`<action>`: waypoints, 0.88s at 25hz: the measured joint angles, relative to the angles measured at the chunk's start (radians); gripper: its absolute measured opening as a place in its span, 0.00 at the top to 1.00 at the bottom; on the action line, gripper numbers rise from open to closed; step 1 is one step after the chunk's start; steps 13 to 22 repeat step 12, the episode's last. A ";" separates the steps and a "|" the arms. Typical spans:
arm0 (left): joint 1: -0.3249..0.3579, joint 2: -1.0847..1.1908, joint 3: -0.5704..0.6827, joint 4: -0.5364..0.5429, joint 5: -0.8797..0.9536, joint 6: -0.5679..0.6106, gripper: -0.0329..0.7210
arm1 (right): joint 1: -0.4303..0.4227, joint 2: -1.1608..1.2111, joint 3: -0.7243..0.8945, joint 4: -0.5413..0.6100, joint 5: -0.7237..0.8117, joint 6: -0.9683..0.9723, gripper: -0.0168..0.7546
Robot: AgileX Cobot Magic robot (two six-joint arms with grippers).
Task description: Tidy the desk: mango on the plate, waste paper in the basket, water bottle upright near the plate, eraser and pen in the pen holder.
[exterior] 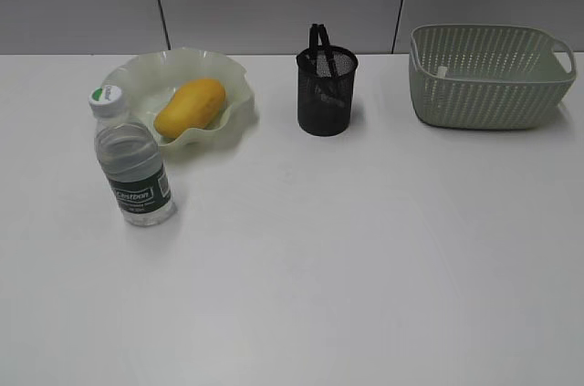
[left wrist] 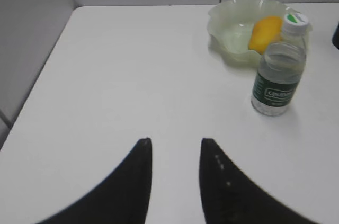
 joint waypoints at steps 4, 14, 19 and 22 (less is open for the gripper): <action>0.032 -0.001 0.000 0.000 0.000 0.000 0.65 | -0.024 0.000 0.000 0.001 0.000 0.000 0.69; 0.035 -0.001 0.000 0.000 0.000 0.000 0.65 | -0.024 -0.001 0.000 0.006 0.000 0.000 0.69; 0.035 -0.001 0.000 0.000 0.000 0.000 0.65 | -0.024 -0.001 0.000 0.006 0.000 0.000 0.69; 0.035 -0.001 0.000 0.000 0.000 0.000 0.65 | -0.024 -0.001 0.000 0.006 0.000 0.000 0.69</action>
